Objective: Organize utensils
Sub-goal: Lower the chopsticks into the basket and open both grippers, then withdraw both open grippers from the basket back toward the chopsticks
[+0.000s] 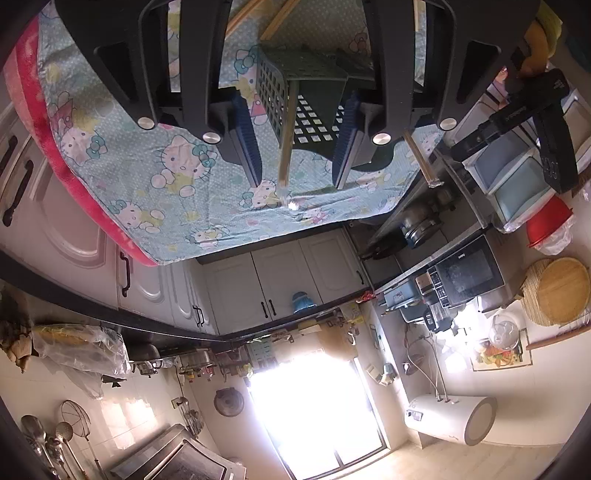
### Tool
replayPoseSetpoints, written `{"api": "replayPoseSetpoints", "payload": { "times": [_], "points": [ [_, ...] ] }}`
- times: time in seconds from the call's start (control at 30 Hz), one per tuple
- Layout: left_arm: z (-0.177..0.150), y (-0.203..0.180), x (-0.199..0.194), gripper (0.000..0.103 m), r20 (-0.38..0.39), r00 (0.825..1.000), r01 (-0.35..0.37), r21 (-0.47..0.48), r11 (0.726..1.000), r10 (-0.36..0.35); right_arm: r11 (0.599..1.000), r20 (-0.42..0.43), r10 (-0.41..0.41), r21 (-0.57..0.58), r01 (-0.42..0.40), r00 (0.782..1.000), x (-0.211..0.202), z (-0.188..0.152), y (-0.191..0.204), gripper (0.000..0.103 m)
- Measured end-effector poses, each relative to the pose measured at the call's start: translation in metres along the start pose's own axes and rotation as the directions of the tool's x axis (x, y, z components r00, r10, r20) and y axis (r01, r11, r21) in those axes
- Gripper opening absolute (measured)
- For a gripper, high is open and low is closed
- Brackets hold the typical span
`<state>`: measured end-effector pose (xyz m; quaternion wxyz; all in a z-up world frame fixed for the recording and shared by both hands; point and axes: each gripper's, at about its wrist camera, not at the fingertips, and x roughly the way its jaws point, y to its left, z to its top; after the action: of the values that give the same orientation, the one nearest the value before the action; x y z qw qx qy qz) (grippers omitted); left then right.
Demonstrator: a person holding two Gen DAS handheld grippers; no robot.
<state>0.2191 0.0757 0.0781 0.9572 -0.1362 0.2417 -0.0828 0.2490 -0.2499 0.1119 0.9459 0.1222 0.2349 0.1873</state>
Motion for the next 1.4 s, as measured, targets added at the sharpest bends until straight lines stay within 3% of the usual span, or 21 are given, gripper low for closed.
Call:
{"api": "replayPoseSetpoints", "payload": {
  "times": [0.07, 0.27, 0.67, 1.4],
  "points": [
    [-0.002, 0.002, -0.003, 0.074, 0.001, 1.000, -0.005, -0.010, 1.000, 0.005, 1.000, -0.003, -0.004, -0.005, 0.004, 1.000, -0.002, -0.002, 0.000, 0.043],
    [-0.009, 0.004, -0.014, 0.092, 0.018, 1.000, -0.020, -0.029, 0.999, 0.020, 1.000, -0.009, -0.013, -0.028, 0.013, 1.000, -0.008, -0.009, 0.001, 0.050],
    [-0.026, 0.003, -0.033, 0.092, 0.022, 0.999, -0.040, -0.028, 0.999, 0.040, 0.997, -0.007, -0.032, -0.077, 0.032, 0.999, -0.028, -0.028, 0.003, 0.061],
    [-0.067, 0.001, -0.042, 0.092, -0.063, 0.997, -0.043, -0.036, 0.998, 0.040, 0.990, -0.081, -0.026, -0.138, 0.014, 0.996, -0.035, -0.065, 0.009, 0.062]
  ]
}}
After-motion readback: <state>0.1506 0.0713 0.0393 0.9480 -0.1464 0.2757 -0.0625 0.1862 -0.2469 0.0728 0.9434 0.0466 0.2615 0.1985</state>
